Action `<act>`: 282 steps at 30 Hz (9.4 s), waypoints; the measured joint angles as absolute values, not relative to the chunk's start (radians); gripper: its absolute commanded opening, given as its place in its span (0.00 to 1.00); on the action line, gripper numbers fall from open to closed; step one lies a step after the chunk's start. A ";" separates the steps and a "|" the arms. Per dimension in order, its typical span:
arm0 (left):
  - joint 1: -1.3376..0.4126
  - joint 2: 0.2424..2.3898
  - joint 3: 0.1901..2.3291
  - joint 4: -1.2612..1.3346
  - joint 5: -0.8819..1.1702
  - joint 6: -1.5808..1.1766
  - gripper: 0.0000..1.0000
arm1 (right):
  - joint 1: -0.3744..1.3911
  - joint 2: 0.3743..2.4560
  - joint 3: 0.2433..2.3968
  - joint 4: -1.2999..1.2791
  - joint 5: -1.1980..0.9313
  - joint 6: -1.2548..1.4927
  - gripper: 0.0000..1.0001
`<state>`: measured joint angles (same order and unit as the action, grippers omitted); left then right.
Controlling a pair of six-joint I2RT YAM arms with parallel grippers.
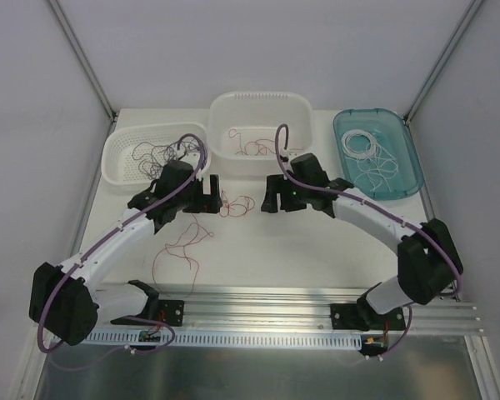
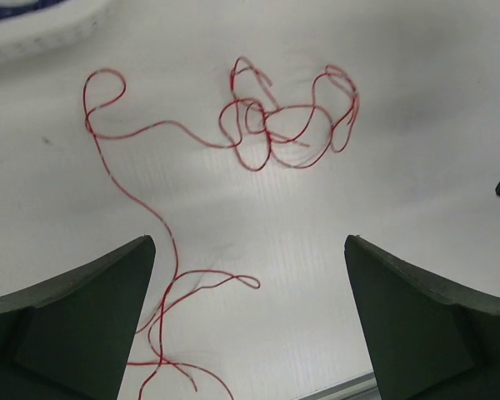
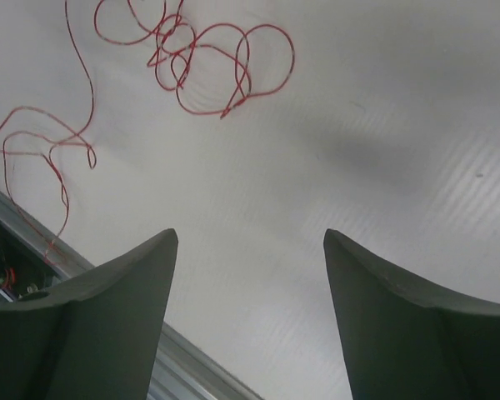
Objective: Untangle the cables
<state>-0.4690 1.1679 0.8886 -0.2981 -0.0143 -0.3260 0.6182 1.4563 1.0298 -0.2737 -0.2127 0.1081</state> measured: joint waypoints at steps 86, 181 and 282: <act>-0.307 1.257 0.809 -0.355 -0.228 -0.865 0.00 | 0.456 0.933 0.777 -0.434 0.083 0.146 0.01; -0.662 1.391 0.862 -0.488 -0.126 -0.602 0.99 | 0.332 1.114 1.157 -0.429 -0.174 -0.034 0.97; -0.424 0.844 0.937 -0.408 -0.296 -0.368 0.99 | 0.332 0.604 1.003 -0.909 0.187 -0.109 0.97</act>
